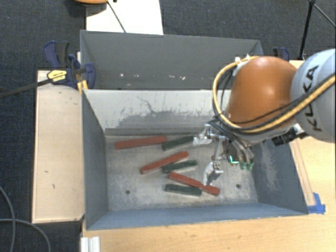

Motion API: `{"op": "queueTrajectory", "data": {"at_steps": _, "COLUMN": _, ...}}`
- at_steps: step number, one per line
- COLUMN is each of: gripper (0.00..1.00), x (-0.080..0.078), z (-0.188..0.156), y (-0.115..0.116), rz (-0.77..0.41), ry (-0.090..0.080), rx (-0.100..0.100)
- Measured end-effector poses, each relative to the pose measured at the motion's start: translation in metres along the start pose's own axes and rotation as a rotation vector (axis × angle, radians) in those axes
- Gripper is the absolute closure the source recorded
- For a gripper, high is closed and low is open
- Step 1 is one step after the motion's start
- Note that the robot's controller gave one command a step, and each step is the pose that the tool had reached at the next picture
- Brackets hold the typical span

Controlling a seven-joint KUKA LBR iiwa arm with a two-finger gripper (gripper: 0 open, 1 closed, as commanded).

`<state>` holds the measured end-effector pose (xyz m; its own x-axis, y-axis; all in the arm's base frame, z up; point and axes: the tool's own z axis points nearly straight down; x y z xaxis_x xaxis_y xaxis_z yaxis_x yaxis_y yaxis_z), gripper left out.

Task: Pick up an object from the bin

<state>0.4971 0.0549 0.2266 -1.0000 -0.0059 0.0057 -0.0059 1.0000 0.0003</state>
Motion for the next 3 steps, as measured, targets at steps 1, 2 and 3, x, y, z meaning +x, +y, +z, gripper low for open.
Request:
{"op": "queueTrajectory", "data": {"at_steps": 1, "gripper": 0.00, "x": -0.002, "z": -0.004, "y": 0.000, "rz": 0.002, "ry": -0.008, "rx": 0.000}}
{"op": "queueTrajectory", "data": {"at_steps": 2, "gripper": 0.00, "x": -0.010, "z": 0.044, "y": -0.006, "rz": -0.054, "ry": -0.015, "rx": 0.000}}
{"op": "queueTrajectory", "data": {"at_steps": 3, "gripper": 1.00, "x": 0.002, "z": 0.147, "y": 0.015, "rz": -0.326, "ry": -0.036, "rx": 0.000}}
